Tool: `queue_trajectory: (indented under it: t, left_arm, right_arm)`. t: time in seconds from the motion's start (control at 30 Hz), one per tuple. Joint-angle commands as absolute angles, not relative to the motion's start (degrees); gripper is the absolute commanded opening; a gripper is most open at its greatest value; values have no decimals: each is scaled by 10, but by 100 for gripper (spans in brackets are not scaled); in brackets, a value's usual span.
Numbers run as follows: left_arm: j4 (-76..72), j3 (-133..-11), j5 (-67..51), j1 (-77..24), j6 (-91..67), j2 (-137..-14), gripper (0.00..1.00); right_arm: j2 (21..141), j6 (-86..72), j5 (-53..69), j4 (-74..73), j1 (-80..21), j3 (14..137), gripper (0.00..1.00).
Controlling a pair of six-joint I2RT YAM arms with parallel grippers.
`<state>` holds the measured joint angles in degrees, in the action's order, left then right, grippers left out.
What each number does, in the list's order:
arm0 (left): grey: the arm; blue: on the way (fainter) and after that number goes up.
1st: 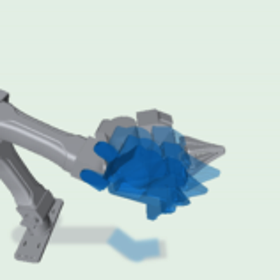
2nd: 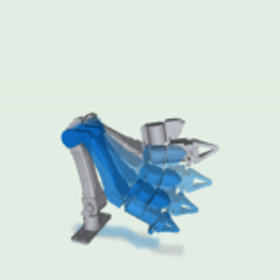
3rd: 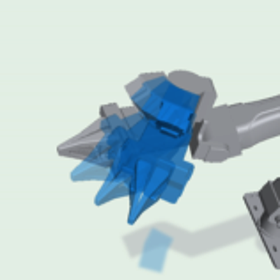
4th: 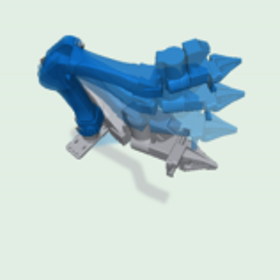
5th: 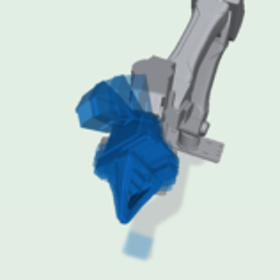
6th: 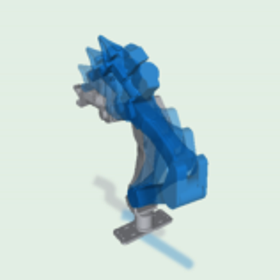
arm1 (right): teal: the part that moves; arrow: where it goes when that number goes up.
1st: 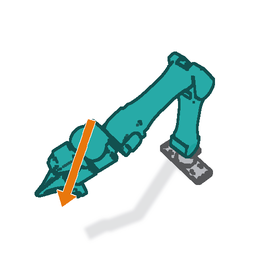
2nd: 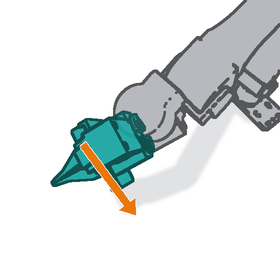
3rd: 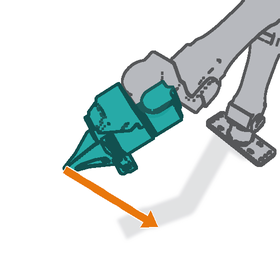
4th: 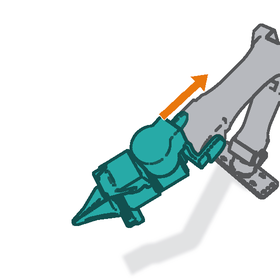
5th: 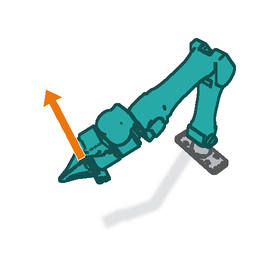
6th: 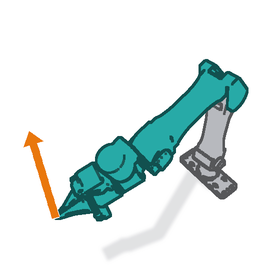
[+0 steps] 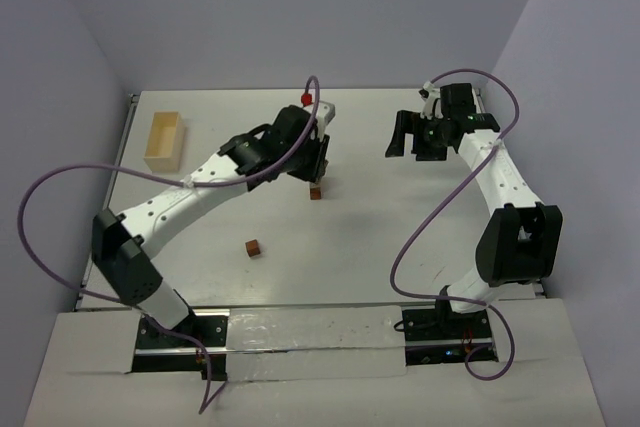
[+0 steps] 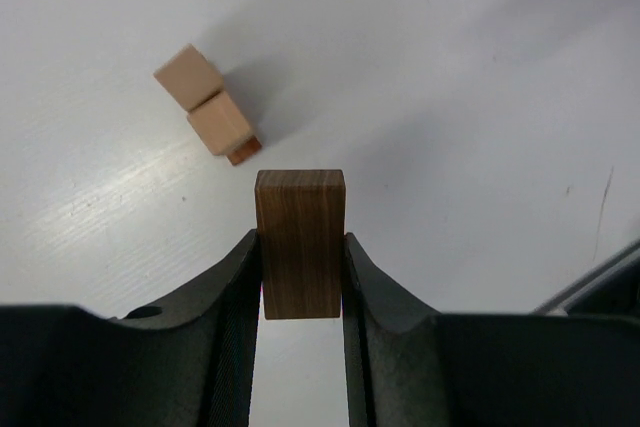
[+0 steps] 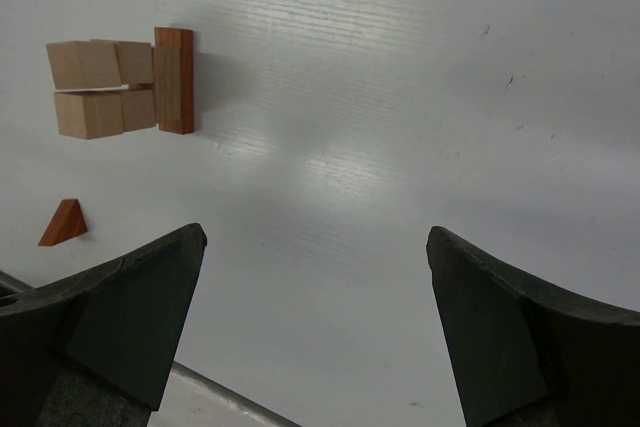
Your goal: Build the wood block tower
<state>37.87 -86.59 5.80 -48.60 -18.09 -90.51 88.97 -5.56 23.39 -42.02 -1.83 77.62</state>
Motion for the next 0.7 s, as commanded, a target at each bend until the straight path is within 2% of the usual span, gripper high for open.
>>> queue_trajectory:
  t: [0.0,0.23,0.67]
  left_arm:
    - [434,-964,136,-473,-278,-981,0]
    - [502,-1113,125,-430,-347,-1087,0]
    - [491,-1110,141,-413,-376,-1138,0]
  right_arm:
    - [873,-61,240,-419,-9,785,100]
    - [875,-62,247,-418,-4,783,100]
    - [884,-64,254,-414,-4,780,100]
